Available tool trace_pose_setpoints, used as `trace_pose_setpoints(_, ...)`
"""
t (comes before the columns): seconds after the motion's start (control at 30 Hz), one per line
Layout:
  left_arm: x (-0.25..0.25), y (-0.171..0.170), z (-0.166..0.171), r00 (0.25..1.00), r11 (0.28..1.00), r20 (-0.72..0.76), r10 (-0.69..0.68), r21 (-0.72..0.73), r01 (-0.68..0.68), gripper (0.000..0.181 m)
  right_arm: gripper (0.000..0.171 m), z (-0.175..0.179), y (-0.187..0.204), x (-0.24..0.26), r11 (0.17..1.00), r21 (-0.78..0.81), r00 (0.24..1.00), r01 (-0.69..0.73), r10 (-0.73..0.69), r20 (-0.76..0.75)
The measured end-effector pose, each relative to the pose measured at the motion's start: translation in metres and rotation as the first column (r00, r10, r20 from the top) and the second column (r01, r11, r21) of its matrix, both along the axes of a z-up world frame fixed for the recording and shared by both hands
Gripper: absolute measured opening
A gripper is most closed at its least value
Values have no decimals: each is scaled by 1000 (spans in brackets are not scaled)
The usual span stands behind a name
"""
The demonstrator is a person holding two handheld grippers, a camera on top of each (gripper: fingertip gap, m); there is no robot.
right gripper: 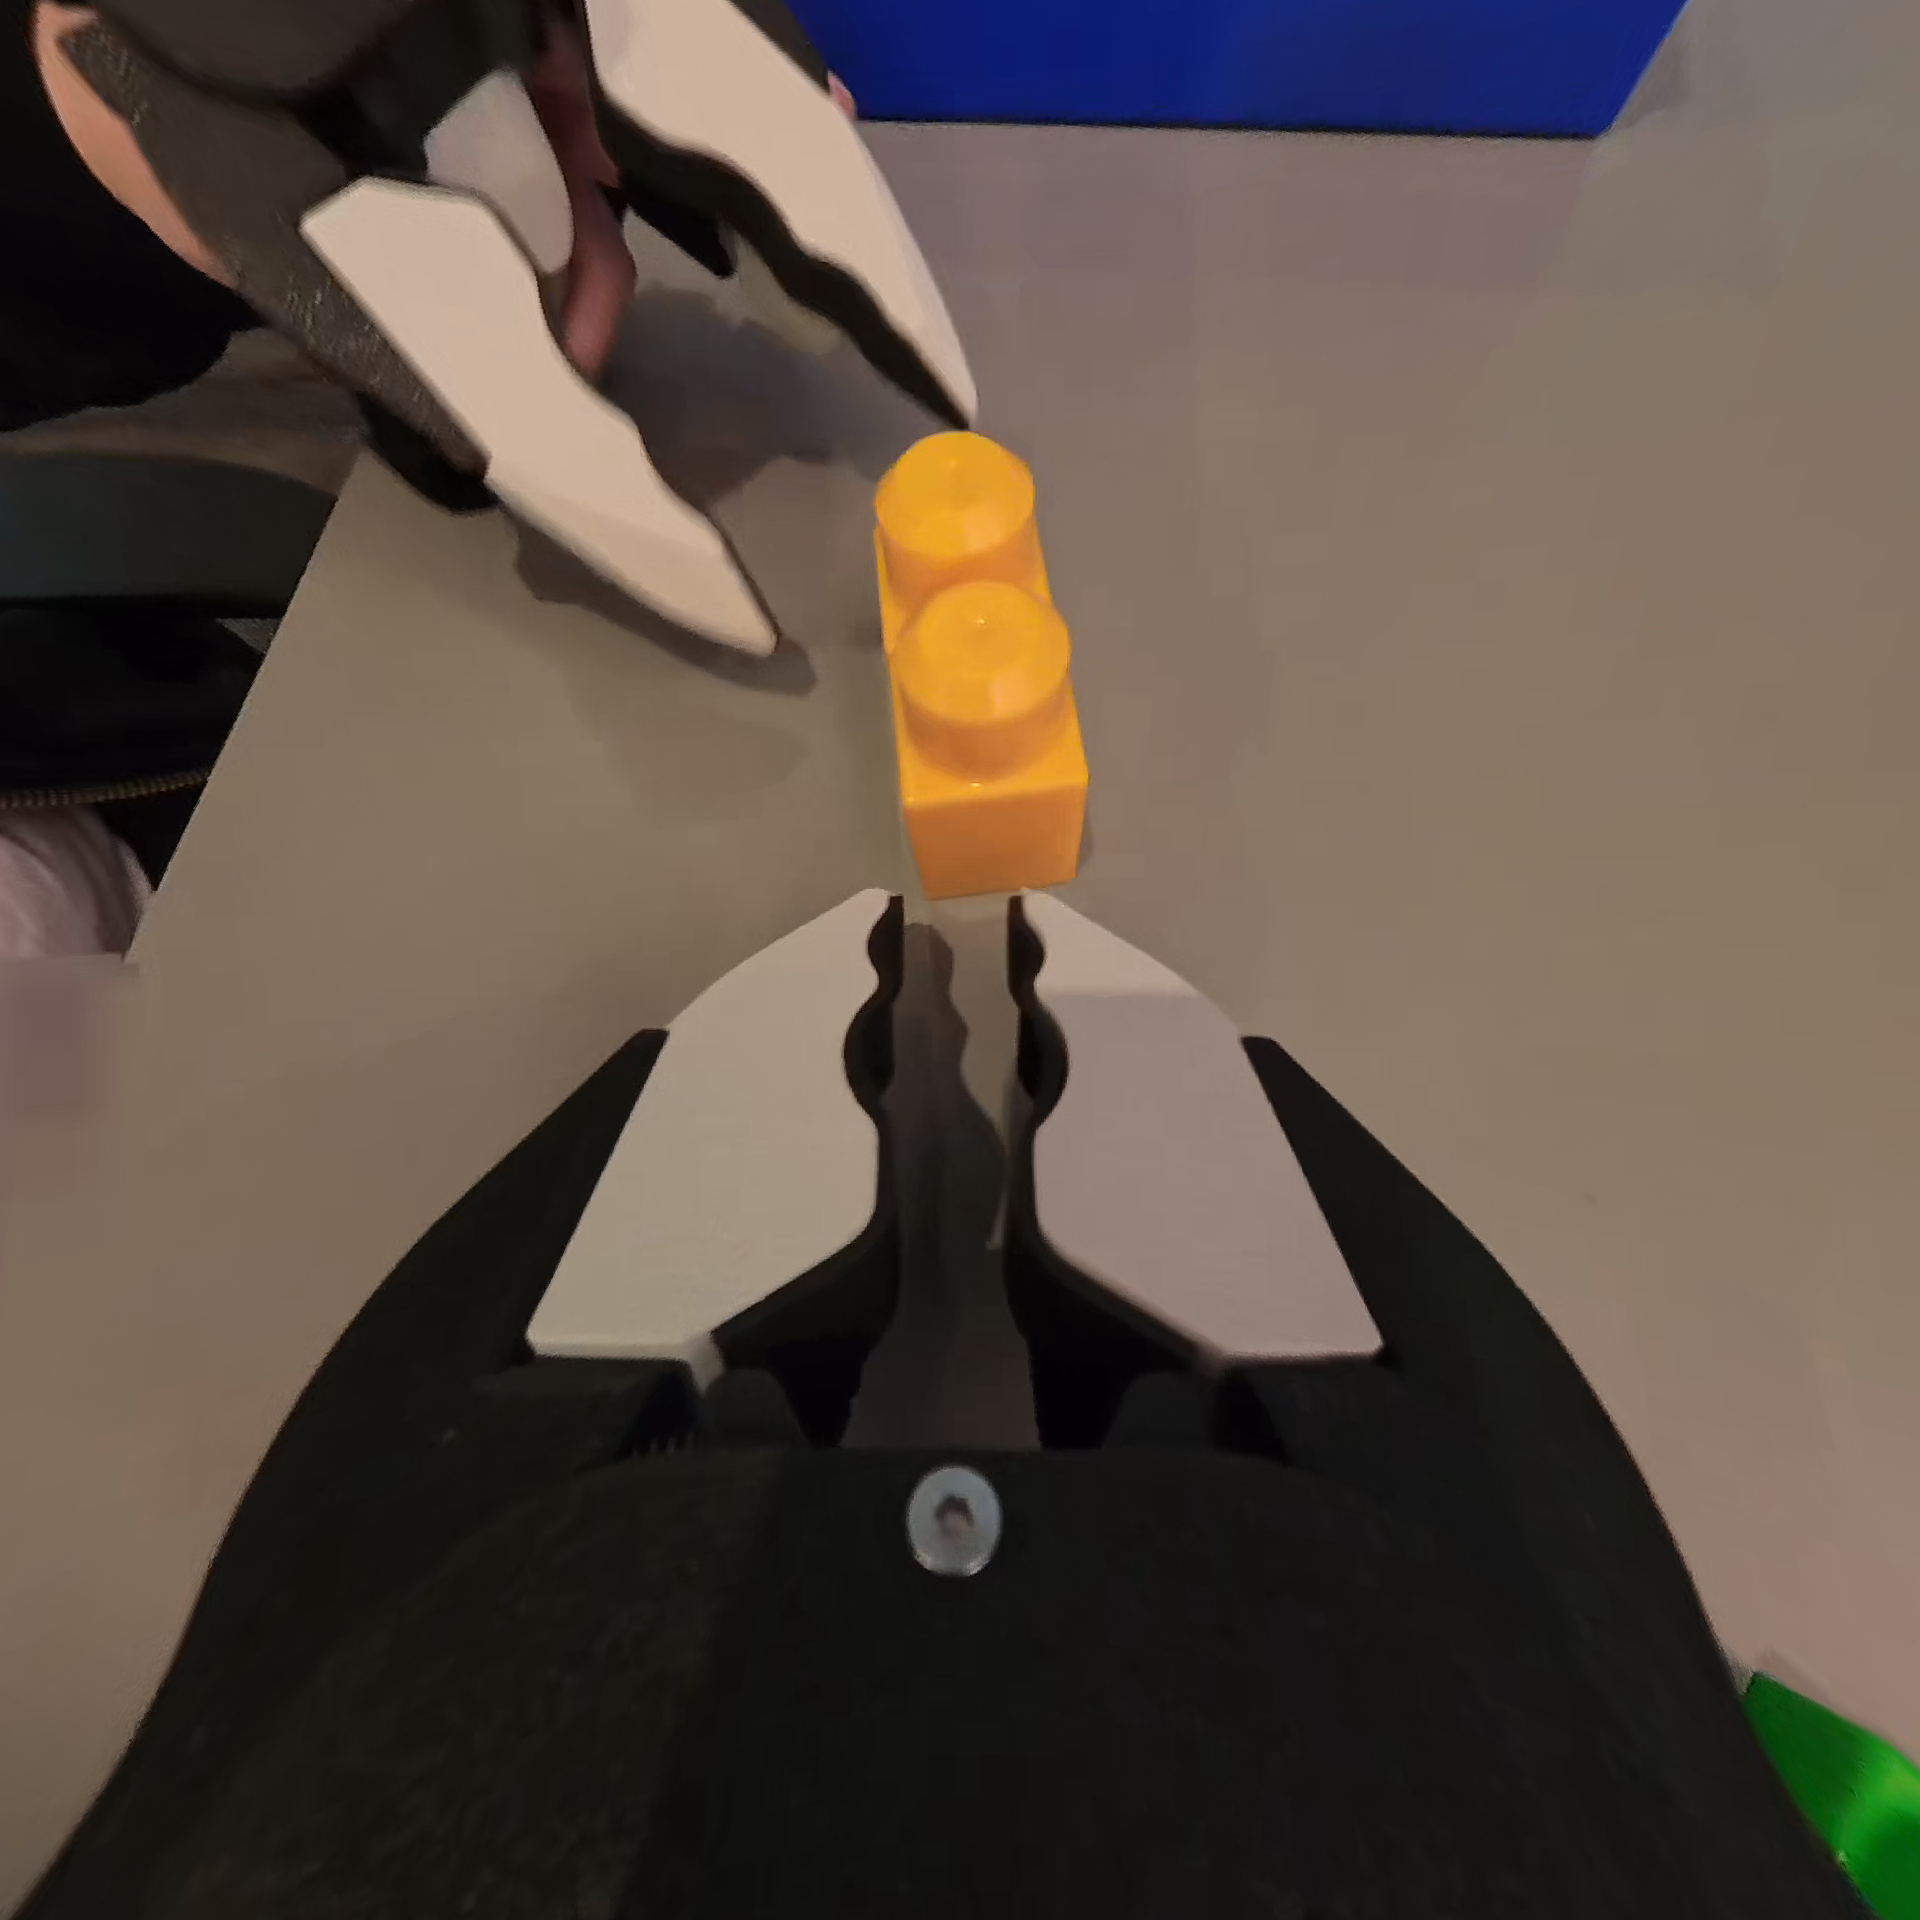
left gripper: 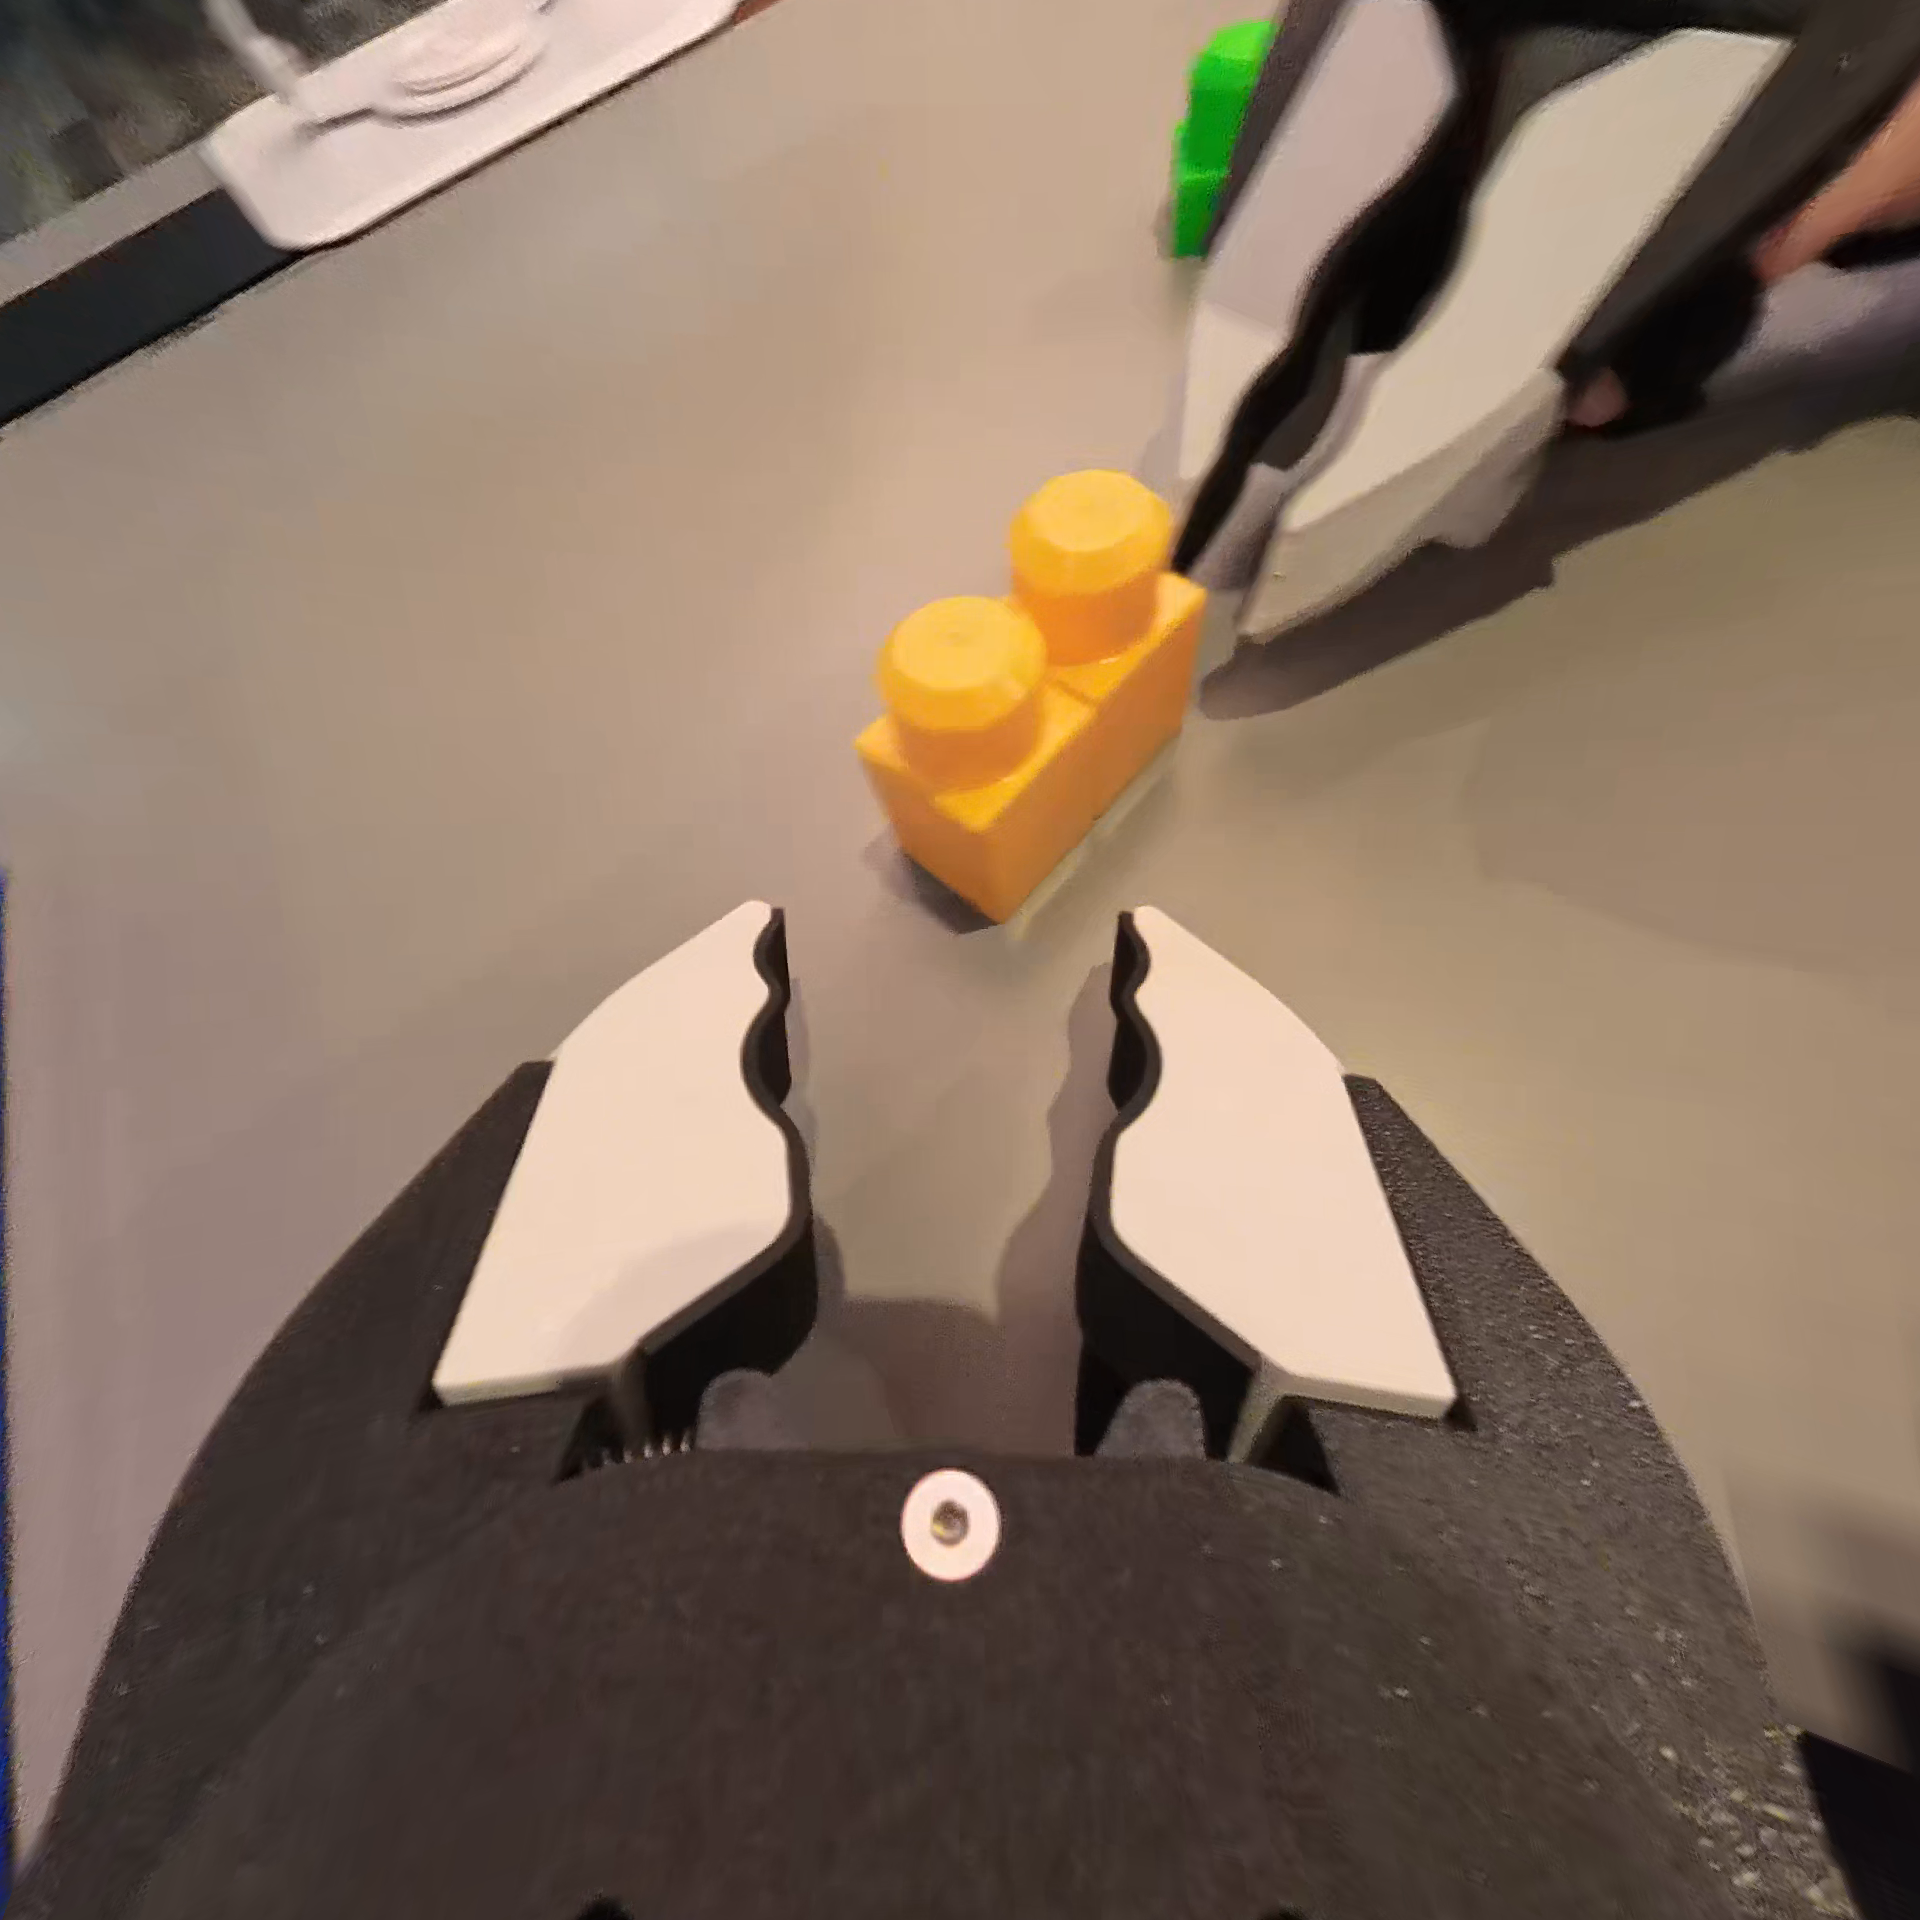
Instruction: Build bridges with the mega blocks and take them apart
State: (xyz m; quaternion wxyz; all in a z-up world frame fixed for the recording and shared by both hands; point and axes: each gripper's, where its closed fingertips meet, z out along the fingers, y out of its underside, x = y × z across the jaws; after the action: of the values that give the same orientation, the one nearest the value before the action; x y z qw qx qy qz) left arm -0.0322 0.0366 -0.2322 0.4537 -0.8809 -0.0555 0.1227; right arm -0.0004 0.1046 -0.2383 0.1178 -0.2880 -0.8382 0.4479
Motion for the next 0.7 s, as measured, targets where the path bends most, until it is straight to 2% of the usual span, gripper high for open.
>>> trace_pose_setpoints(0.03, 8, 5, -2, 999, 999, 13, -48, -14, 48, 57, 17, -1, 0, -1, 1000, 8, 1000, 1, -1, -3)
trace_pose_setpoints(0.13, 10, 15, -6, 996, 996, 54, -78, -34, 80, 62, 16, -2, -3, -2, 1000, 25, 1000, -4, 4, -11)
trace_pose_setpoints(0.23, 14, 23, -5, 986, 994, 124, -110, -11, 112, 55, 14, -1, -7, -4, 1000, 26, 1000, -2, 2, -21)
trace_pose_setpoints(0.53, -2, 27, -6, 974, 984, 149, -172, -11, 176, 57, 3, -3, -17, -9, 999, 46, 1000, 12, -11, -28)
trace_pose_setpoints(0.6, -6, 27, -4, 976, 988, 159, -150, 1, 152, 60, 6, -3, -18, -10, 999, 43, 999, 21, -20, -28)
trace_pose_setpoints(0.7, -7, 25, 1, 982, 999, 187, -24, 44, 16, 77, 8, -1, -17, -4, 999, 29, 1000, 17, -16, -24)
